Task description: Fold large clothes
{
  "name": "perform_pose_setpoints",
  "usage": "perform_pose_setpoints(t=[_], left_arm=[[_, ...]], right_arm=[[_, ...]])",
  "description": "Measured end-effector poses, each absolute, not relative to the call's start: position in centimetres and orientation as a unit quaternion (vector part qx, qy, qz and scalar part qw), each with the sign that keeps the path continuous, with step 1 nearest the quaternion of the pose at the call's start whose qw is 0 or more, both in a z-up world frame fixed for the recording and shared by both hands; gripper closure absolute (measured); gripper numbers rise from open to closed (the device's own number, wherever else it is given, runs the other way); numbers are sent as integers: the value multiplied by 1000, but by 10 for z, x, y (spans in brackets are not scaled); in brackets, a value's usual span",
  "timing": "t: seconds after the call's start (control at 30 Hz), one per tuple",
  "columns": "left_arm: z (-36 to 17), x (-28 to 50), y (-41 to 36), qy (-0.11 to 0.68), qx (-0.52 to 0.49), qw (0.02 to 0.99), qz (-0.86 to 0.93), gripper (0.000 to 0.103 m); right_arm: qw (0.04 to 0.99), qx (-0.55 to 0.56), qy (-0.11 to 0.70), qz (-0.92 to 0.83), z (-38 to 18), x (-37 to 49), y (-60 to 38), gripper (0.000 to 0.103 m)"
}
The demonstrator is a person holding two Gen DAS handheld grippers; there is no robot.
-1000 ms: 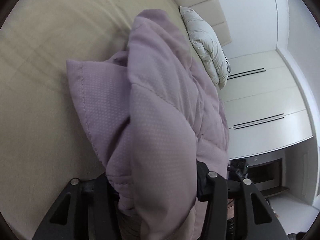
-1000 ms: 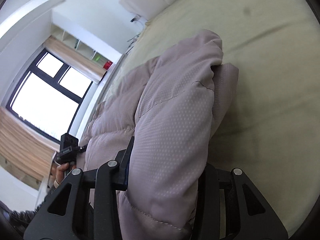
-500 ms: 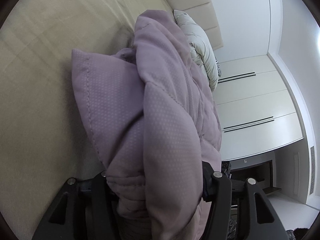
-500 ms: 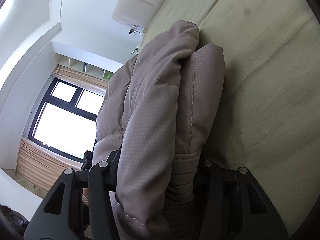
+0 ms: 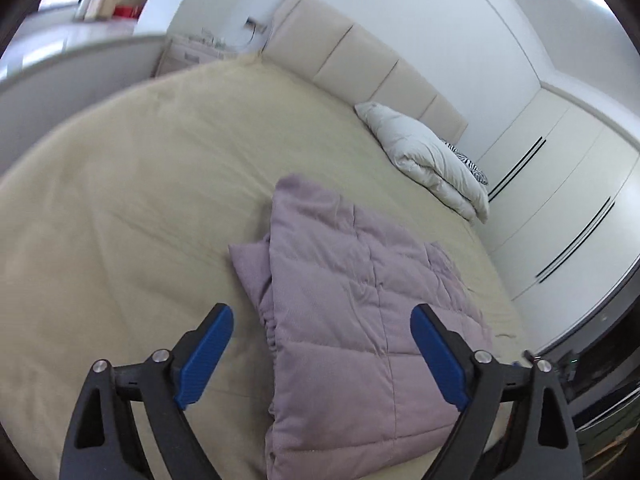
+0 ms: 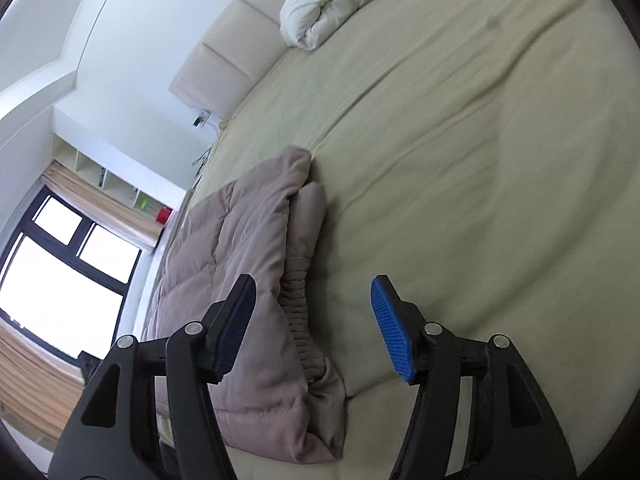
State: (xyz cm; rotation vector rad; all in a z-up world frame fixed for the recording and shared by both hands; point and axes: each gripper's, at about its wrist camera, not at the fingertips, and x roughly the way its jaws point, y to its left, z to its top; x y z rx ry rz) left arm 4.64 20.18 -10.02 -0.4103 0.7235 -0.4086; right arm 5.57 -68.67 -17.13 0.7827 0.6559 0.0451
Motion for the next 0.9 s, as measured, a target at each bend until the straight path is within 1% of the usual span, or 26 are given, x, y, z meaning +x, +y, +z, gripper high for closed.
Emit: perform_pose_setpoints(t=[0.03, 0.13, 0.17, 0.2, 0.23, 0.37, 0.4, 0.43, 0.47, 0.53, 0.6, 0.67, 0.77, 0.83, 0.9], left_arm=[[-85, 36, 193, 326, -164, 914, -178, 0], [-44, 16, 165, 271, -65, 953, -121, 0], [-32, 7, 156, 251, -40, 962, -100, 0], [-22, -1, 147, 230, -19, 970, -78, 0], [-12, -10, 138, 205, 3, 977, -53, 0], [31, -39, 99, 112, 70, 991, 32, 0], [39, -46, 92, 93, 78, 991, 50, 0], [45, -52, 86, 87, 83, 991, 61, 0], [52, -54, 81, 94, 86, 990, 58, 0], [57, -50, 74, 140, 74, 987, 25, 0], [52, -43, 65, 186, 54, 981, 14, 0], [38, -37, 54, 223, 54, 973, 8, 0], [14, -29, 43, 300, 50, 952, -13, 0], [1, -27, 42, 332, 38, 942, -16, 0], [-13, -32, 38, 355, 37, 934, -10, 0]], right_arm=[[888, 352, 298, 2, -156, 50, -683, 44], [929, 273, 246, -42, -110, 37, -659, 44], [940, 245, 231, -55, -94, 38, -654, 42], [951, 215, 213, -67, -78, 39, -644, 33], [959, 191, 194, -77, -64, 38, -632, 22], [983, 110, 97, -114, -7, 16, -583, 6], [986, 88, 77, -121, 6, 5, -576, 0], [987, 68, 64, -128, 17, 1, -564, 0], [989, 52, 58, -129, 26, -2, -552, 0], [991, 38, 67, -105, 45, -7, -540, 0], [992, 47, 89, -74, 57, -2, -527, 0], [989, 65, 115, -60, 65, 4, -514, 0], [974, 77, 196, -85, 59, 15, -495, 0], [961, 68, 251, -96, 45, 22, -482, 0], [952, 58, 285, -98, 25, 27, -472, 0]])
